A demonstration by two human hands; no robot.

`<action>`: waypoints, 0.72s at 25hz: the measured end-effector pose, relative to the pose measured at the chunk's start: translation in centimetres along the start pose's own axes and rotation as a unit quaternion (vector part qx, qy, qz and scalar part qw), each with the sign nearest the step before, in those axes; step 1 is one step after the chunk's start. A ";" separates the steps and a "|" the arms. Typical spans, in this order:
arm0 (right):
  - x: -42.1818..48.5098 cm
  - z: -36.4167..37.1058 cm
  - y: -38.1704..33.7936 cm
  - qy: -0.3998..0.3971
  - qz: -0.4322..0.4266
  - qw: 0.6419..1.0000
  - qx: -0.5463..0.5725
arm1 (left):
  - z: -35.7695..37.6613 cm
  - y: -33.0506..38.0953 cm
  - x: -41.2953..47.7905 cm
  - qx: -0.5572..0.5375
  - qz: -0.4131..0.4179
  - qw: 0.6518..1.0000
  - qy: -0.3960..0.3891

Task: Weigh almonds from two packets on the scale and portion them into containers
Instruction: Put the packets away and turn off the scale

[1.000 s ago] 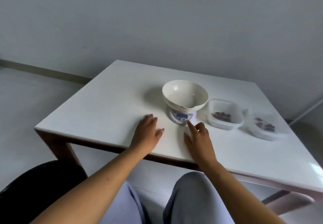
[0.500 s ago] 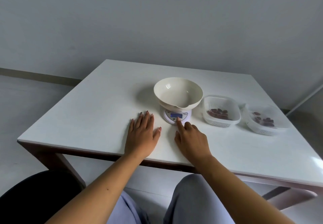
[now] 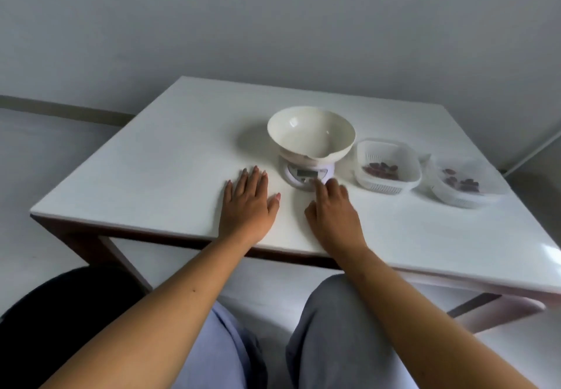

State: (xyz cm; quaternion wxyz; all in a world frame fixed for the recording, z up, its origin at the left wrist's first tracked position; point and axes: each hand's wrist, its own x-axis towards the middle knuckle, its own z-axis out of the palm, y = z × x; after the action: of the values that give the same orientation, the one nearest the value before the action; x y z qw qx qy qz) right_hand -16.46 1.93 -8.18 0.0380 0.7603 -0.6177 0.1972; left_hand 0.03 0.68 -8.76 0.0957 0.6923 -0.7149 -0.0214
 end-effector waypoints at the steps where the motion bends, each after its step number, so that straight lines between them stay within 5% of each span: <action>1: -0.2 -0.2 0.0 0.000 0.022 1.000 0.008 | -0.1 0.1 0.0 0.002 -0.005 1.000 -0.002; 5: -0.2 -0.1 0.5 -0.064 0.117 0.991 -0.022 | 0.1 0.2 -0.2 0.012 -0.004 1.000 -0.003; 18: 0.0 0.1 0.1 -0.147 0.097 0.984 -0.038 | -0.5 0.5 -0.8 0.049 0.016 0.998 -0.046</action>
State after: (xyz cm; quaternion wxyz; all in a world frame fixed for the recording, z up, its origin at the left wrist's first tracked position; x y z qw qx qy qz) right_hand -16.59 1.89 -8.32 -0.0434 0.7157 -0.6943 0.0623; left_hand -0.40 1.51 -8.28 0.0289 0.6828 -0.7299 -0.0170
